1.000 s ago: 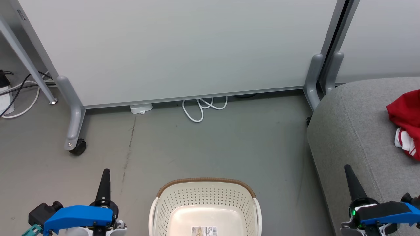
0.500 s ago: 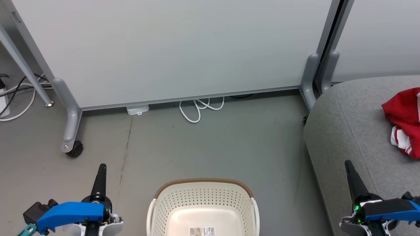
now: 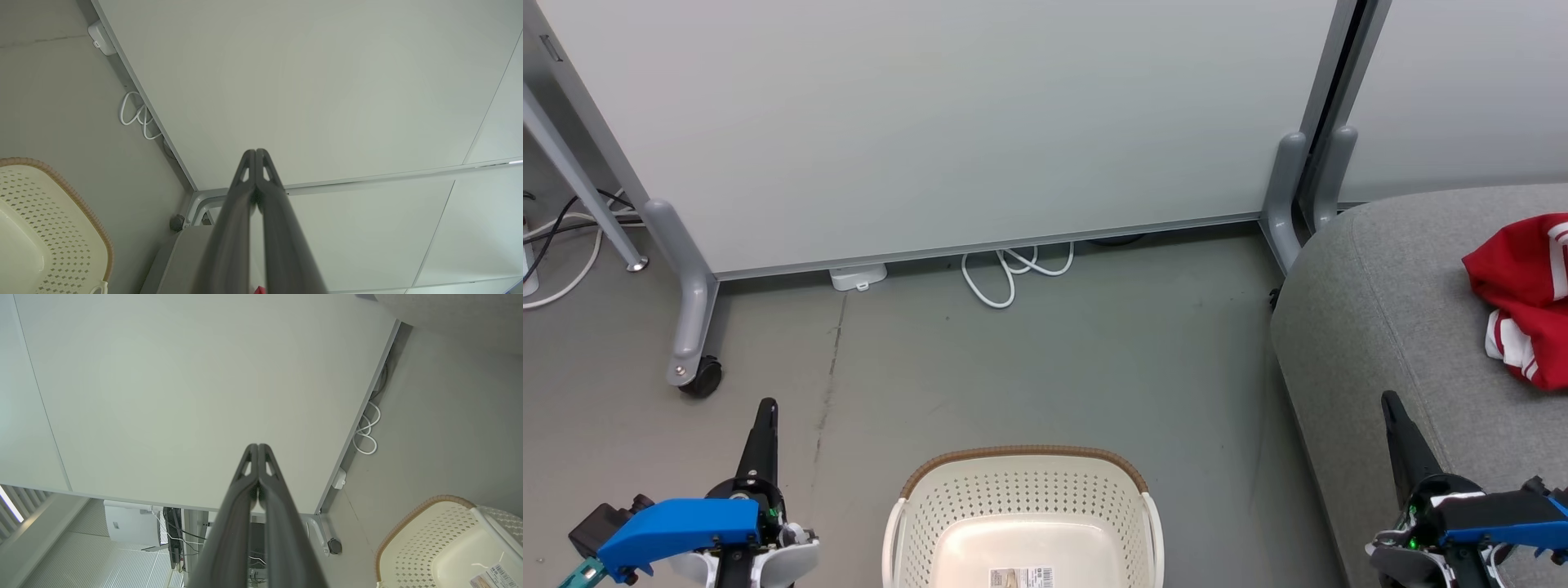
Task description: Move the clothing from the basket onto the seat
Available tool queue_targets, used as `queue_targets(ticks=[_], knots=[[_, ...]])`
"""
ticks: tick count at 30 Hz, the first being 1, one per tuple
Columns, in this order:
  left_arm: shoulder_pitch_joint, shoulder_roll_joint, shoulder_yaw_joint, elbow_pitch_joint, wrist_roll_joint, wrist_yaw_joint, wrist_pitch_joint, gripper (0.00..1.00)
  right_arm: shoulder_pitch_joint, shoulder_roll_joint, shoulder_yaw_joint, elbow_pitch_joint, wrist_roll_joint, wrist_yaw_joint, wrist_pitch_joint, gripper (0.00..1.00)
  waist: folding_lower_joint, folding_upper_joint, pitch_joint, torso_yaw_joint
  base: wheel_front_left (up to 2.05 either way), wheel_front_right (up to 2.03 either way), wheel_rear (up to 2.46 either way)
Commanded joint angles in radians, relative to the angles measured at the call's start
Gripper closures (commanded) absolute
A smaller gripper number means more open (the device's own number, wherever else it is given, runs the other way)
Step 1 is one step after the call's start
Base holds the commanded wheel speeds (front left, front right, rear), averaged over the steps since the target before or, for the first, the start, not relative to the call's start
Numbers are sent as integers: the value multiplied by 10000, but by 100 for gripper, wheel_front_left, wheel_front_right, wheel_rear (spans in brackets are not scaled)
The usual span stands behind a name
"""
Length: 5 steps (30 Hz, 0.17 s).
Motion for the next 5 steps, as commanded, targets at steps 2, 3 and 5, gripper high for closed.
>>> queue_targets(ticks=[2,3,5], knots=[[-196,-1,133,-123,-257,-14,91,100,-218,-87,17,-67,320,7,83,100,0,0,-4,-24,0,0,0],[-202,-5,155,-136,-318,-14,103,100,-224,-89,18,-69,394,7,81,100,0,0,-5,-34,0,0,0],[-209,-13,197,-160,-439,-15,146,100,-213,-90,21,-69,537,6,89,100,0,0,-7,-52,0,0,0]])
